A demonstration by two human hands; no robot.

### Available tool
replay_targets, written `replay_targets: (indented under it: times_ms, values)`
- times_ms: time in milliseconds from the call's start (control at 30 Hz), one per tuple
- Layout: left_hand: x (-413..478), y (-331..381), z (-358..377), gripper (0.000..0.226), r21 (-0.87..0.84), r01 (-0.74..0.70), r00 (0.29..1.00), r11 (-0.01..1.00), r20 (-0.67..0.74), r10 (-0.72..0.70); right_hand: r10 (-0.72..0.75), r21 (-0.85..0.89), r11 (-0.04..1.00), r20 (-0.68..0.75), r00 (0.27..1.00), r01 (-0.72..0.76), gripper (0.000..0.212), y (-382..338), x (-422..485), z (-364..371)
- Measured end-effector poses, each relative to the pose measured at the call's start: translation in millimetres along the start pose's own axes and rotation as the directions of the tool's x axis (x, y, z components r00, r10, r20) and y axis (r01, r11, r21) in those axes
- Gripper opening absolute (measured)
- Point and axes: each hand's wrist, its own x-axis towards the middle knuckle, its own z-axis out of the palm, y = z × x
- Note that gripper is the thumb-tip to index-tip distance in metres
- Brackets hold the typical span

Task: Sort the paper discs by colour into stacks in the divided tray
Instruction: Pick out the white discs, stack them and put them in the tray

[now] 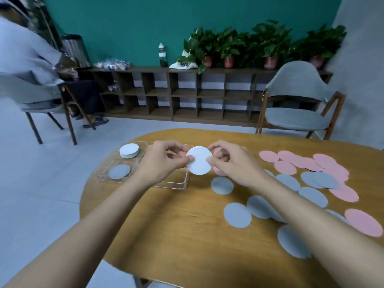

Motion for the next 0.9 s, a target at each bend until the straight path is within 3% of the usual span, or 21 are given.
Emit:
replay_targets:
  times_ms: [500,767,900]
  values:
    - [50,-94,-95,0.017,0.048,0.169,0.979,0.984,-0.119,-0.163,-0.028,-0.030,0.999,0.128,0.991,0.032,0.017,-32,140,113]
    - [92,-141,-93,0.020,0.174,0.223,0.970,0.959,-0.137,-0.201,0.044,-0.088,0.996,0.140,0.989,-0.032,0.019,-12,182,148]
    - [105,-156,-88,0.024,0.321,0.224,0.975,0.920,-0.090,-0.205,0.062,-0.136,0.990,0.151,0.987,-0.041,0.023,0,190,157]
